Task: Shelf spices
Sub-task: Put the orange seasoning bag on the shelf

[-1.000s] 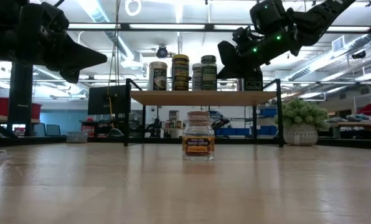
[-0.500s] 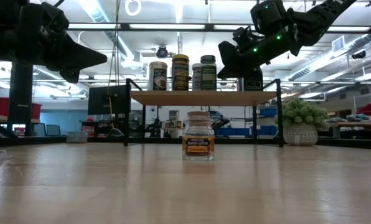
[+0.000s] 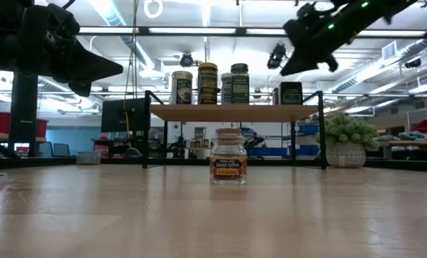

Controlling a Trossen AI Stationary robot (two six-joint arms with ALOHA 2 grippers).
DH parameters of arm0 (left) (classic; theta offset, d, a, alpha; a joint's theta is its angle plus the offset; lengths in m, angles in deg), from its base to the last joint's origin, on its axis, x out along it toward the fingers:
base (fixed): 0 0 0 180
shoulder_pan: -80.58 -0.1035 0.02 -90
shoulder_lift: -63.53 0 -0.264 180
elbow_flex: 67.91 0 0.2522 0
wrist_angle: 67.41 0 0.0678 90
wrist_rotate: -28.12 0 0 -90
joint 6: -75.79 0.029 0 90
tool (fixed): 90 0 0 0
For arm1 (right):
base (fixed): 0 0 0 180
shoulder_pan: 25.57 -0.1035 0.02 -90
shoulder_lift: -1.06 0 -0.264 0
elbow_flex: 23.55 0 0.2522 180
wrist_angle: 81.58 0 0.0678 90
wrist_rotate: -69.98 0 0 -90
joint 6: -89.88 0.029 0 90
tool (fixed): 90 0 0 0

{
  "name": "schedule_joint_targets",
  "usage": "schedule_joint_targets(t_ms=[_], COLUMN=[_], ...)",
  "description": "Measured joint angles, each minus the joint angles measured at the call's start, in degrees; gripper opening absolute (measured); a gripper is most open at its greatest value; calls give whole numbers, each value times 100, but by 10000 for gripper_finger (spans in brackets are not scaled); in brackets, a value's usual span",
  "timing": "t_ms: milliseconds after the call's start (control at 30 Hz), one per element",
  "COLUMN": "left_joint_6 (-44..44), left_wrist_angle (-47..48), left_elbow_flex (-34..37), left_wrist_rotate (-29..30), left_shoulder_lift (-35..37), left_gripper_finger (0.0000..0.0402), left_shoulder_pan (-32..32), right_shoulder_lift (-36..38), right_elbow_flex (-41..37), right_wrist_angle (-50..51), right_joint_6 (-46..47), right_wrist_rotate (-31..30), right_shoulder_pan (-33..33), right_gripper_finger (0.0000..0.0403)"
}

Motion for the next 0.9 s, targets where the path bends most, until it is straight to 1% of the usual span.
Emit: schedule_joint_targets(t_ms=[67, 233, 333, 367, 600, 700, 900], left_joint_6=[0, 0, -1, 0, -70, -70, -70], left_wrist_angle=[-12, -14, -10, -8, 12, 7, 2], left_elbow_flex=[0, 0, 0, 0, 0, 0, 0], left_wrist_rotate=[0, 0, 0, 0, 0, 0, 0], left_shoulder_lift=[2, 0, 2, 0, 0, 1, 2], left_gripper_finger=[2, 2, 2, 2, 2, 2, 2], left_shoulder_pan=[1, 1, 0, 1, -1, -1, -1], right_shoulder_lift=[229, 446, 451, 448, 427, 427, 415], right_elbow_flex=[0, 0, 4, 39, 722, 1030, 1600], right_wrist_angle=[484, 998, 1201, 1414, 3532, 4246, 5277], right_joint_6=[409, 999, 1191, 1292, 2723, 3151, 4966], right_wrist_rotate=[75, 756, 760, 740, 545, 560, 1160], right_shoulder_pan=[-211, -804, -1197, -1321, -1965, -2131, -2141], right_gripper_finger=[0, 0, 0, 0, 0, 0, 0])
